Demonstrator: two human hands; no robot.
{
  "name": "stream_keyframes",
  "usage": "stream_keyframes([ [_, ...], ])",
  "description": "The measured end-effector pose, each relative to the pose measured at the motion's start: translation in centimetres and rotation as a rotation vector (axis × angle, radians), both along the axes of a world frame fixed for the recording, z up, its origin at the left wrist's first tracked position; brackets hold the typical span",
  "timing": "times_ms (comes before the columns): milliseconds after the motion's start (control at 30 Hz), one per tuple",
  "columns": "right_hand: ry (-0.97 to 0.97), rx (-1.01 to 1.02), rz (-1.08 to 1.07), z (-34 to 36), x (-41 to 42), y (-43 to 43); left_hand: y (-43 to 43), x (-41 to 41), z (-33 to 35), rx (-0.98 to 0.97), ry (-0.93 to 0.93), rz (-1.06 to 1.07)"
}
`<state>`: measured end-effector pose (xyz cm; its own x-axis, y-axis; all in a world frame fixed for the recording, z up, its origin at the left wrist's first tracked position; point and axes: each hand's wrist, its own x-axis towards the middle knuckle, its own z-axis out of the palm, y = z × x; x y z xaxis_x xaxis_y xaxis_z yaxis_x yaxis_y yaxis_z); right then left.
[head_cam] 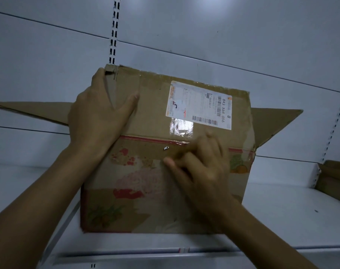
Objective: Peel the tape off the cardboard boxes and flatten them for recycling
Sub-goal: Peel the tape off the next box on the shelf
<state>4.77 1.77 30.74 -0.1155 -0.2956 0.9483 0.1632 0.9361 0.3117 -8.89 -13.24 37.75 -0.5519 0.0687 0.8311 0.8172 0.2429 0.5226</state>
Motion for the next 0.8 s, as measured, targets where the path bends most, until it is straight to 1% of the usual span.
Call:
stream_keyframes([
  [67, -0.064, -0.044, 0.040, -1.3, 0.4, -0.2, 0.0, 0.0, 0.0, 0.002, -0.004, 0.004],
  [133, -0.128, -0.140, 0.011, -0.8, 0.8, -0.6, 0.0, 0.1, -0.1, 0.008, -0.005, 0.010],
  [200, -0.207, -0.195, -0.138, 1.3, 0.7, -0.7, 0.1, 0.1, 0.0, 0.007, -0.004, 0.012],
  [267, -0.289, -0.188, -0.310, 3.2, 0.0, -0.8, 0.1, 0.0, 0.0, 0.003, -0.006, 0.011],
  [333, -0.328, -0.182, -0.392, 3.5, -0.7, -0.8, 0.1, -0.1, 0.0, -0.010, -0.015, 0.011],
  [433, -0.271, -0.182, -0.423, 2.1, -0.9, -0.6, 0.2, -0.2, -0.2, -0.016, -0.009, 0.012],
  [533, -0.200, -0.168, -0.390, 1.4, -1.2, -0.6, 0.3, -0.4, -0.3, -0.009, 0.031, 0.031],
  [800, 0.016, -0.032, -0.110, 0.7, -1.7, 0.3, 0.2, -0.4, -0.2, 0.013, 0.058, 0.041],
])
